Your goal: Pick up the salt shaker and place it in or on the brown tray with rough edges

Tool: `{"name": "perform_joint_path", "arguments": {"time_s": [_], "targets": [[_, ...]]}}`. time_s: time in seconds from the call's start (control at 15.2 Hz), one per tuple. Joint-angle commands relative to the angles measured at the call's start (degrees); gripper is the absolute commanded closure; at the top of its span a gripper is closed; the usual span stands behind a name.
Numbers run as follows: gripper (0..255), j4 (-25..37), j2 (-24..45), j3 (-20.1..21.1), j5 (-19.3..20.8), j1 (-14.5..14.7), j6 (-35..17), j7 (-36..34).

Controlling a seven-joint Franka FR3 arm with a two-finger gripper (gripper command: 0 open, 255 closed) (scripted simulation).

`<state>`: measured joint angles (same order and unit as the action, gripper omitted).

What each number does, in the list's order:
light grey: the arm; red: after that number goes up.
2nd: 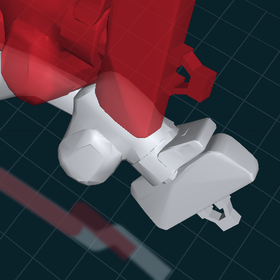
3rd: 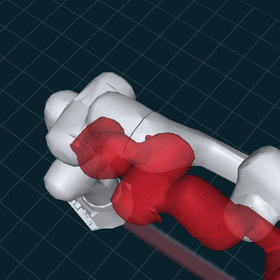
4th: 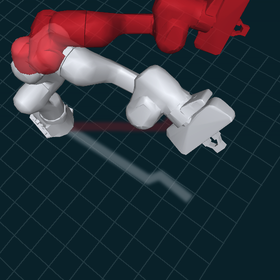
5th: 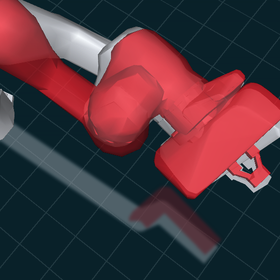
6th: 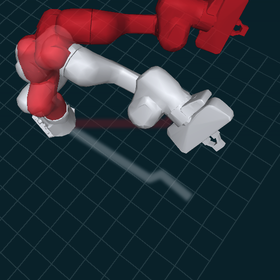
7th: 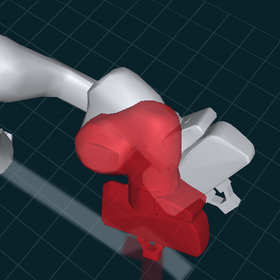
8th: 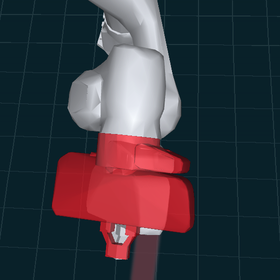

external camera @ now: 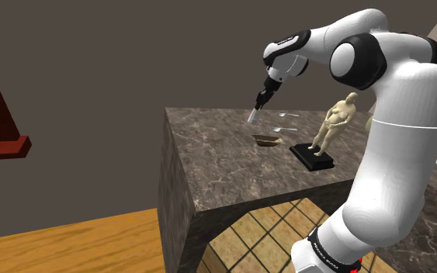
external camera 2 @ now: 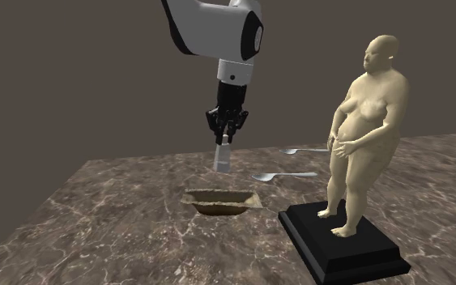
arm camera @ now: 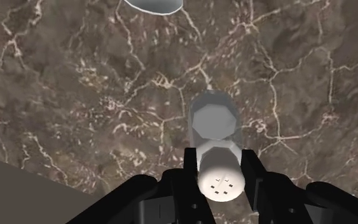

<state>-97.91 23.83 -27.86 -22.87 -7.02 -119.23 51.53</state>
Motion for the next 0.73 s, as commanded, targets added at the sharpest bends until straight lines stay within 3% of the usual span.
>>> {"name": "perform_joint_path", "arguments": {"time_s": [0.0,0.66], "targets": [[255,0.63,-0.44,-0.2,0.41,0.03,1.06,-0.36],[255,4.99,-2.9,-1.06,2.45,0.24,7.37,-2.43]]}}
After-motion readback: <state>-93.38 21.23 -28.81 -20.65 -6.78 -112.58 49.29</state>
